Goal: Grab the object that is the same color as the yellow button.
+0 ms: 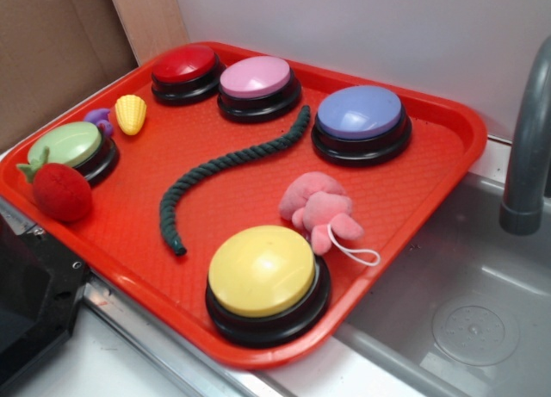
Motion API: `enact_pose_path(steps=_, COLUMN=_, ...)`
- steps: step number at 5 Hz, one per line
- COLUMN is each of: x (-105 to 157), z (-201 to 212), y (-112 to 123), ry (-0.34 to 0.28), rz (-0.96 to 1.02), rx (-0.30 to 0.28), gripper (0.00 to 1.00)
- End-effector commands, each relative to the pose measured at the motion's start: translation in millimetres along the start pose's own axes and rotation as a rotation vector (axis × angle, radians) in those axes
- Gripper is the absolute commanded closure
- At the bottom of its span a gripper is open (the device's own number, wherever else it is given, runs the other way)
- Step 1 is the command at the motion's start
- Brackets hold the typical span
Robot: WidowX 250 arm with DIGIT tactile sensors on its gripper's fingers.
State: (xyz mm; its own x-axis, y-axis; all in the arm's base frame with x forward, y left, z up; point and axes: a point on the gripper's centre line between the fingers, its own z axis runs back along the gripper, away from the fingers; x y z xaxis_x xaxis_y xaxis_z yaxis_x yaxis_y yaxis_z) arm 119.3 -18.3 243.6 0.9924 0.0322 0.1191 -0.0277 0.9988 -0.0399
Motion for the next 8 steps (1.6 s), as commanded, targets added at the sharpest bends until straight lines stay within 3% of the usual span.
enact_pose_path(steps=1, x=0, z=0, y=0, ry=0.000, rz=0.000, rx=0.000, gripper=0.00)
enact_pose_path(steps=2, x=5, z=-13, y=9, ry=-0.040, rz=0.011, rx=0.040, gripper=0.00)
enact_pose_path(steps=3, x=14, z=-31, y=24, ry=-0.068, rz=0.017, rx=0.027, gripper=0.00)
enact_pose_path(steps=5, x=50, z=-93, y=59, ry=-0.086, rz=0.077, rx=0.131, gripper=0.00)
enact_pose_path(steps=6, x=72, z=-126, y=85, ry=-0.132, rz=0.013, rx=0.033, gripper=0.00)
enact_pose_path(steps=8, x=87, z=-168, y=119, ry=-0.160, rz=0.032, rx=0.087, gripper=0.00)
